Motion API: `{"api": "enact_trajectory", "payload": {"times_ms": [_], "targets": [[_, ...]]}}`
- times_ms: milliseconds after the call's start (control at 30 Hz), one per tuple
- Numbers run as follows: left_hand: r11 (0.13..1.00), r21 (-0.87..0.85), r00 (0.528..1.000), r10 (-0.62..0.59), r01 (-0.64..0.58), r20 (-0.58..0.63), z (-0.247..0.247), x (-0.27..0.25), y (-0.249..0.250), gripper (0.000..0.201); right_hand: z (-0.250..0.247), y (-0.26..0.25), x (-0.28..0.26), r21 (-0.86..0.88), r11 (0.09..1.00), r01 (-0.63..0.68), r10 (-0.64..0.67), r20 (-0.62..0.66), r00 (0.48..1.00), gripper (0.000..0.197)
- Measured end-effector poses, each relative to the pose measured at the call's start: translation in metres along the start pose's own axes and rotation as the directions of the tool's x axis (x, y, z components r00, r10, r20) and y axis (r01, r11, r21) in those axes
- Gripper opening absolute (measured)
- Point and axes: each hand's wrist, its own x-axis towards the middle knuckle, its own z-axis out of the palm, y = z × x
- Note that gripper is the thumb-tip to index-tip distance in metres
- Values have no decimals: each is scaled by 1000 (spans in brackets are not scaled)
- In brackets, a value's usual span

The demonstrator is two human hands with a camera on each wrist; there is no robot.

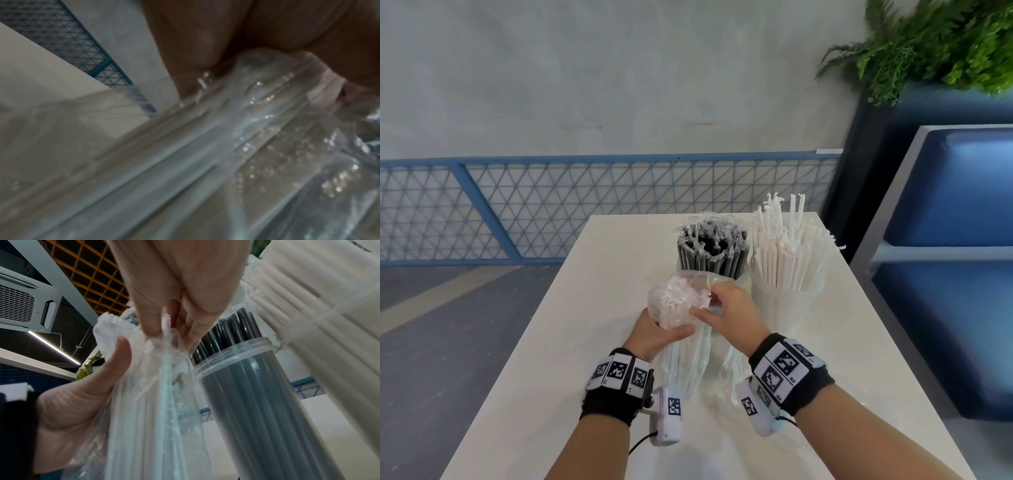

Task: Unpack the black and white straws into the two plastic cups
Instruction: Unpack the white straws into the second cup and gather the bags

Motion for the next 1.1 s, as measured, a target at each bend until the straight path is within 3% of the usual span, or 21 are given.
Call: {"api": "enact_trajectory", "payload": {"times_ms": [67, 167, 233, 333, 467, 533, 667, 767, 867, 1000, 1100], "targets": [[1000, 14, 999, -9, 9, -36, -1, 1, -1, 74, -1, -1, 1, 39, 998, -44, 45, -22, 999, 11], [997, 77, 999, -23, 25, -31, -1, 2, -3, 64, -3, -3, 2, -3, 999, -40, 40, 64, 997, 27], [993, 110, 999, -33, 32, 5, 2, 1, -1, 51, -5, -4, 1, -40, 999, -33, 37, 123, 992, 23], [991, 130, 995, -56, 45, 82, 3, 0, 2, 51, -1, -5, 0, 13, 1000, -20, 18, 148, 989, 22], [981, 178, 983, -101, 73, 156, 7, 1, 1, 71, 11, -7, 0, 152, 987, -57, 45, 81, 996, 50], [977, 193, 981, -122, 92, 152, 8, 1, 1, 77, 18, -6, 1, 225, 971, -77, 67, 50, 996, 54], [942, 333, 986, -93, 40, 142, 12, 0, 2, 58, 33, -9, 1, 300, 926, -229, 260, -69, 963, 49], [915, 402, 992, -34, -18, 123, 19, 1, 5, 64, 40, -13, 3, 409, 870, -275, 361, -148, 921, 36], [914, 406, 994, -27, -19, 106, 20, 1, 0, 58, 38, -16, 3, 485, 834, -263, 393, -188, 900, 31], [905, 425, 994, -70, 29, 82, 18, 0, 1, 30, 23, -18, 6, 578, 779, -243, 404, -167, 899, 34], [888, 458, 993, -81, 33, 86, 17, 2, 5, 33, 7, -19, 11, 639, 749, -173, 352, -162, 922, 32]]}}
